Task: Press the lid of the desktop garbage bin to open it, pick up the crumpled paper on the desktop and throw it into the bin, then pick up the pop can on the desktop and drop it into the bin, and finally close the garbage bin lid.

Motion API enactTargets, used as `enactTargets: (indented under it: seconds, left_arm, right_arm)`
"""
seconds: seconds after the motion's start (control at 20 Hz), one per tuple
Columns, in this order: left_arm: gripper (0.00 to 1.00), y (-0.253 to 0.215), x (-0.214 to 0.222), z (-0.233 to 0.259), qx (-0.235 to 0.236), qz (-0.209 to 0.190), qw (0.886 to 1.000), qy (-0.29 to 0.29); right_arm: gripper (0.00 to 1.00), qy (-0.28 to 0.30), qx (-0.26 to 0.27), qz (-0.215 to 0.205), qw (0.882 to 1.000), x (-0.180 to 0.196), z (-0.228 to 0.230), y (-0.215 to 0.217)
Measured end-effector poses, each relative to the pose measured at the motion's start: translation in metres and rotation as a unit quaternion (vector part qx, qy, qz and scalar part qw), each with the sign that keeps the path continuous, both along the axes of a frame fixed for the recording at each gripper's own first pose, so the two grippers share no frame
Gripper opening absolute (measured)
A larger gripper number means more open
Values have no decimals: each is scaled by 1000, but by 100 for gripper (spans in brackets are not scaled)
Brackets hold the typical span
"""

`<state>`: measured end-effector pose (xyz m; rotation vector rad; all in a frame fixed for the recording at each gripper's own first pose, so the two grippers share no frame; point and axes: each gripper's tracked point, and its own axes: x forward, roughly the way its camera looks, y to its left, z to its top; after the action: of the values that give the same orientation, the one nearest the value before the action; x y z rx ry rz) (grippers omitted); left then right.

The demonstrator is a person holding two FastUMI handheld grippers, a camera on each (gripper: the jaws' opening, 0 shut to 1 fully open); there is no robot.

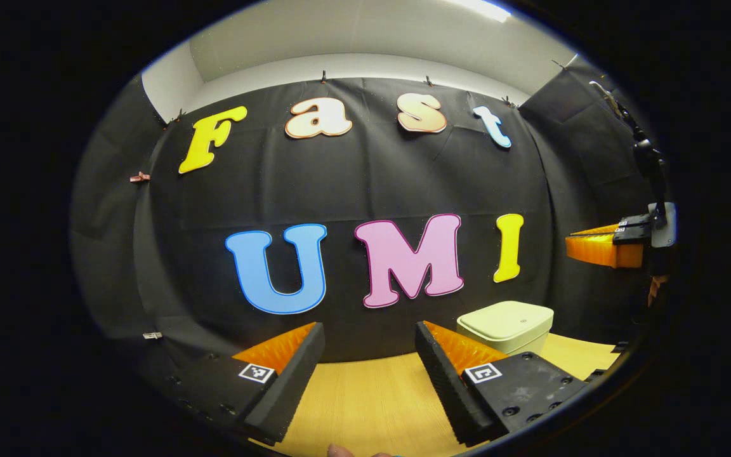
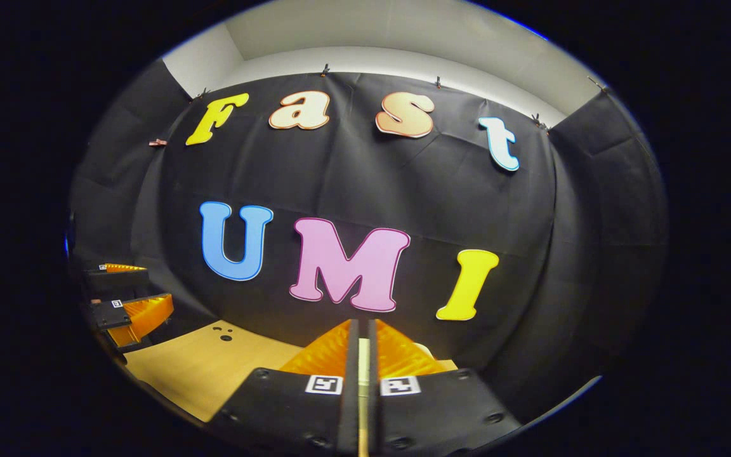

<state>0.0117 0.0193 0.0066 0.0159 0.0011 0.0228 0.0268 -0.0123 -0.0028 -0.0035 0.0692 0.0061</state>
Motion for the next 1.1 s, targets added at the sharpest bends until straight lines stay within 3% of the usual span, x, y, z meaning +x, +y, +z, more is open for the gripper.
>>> enactTargets:
  seconds: [0.15, 0.7, 1.1]
  left_arm:
    - [93, 2, 3, -3, -2, 1, 1000, 1]
    - [93, 0, 16, -8, -8, 19, 1000, 7]
    - [93, -2, 27, -16, -10, 46, 999, 19]
  right_arm:
    - [5, 11, -7, -12, 1000, 11, -7, -16]
    - [5, 118, -14, 36, 992, 80, -58, -45]
    - [5, 201, -1, 68, 977, 105, -124, -53]
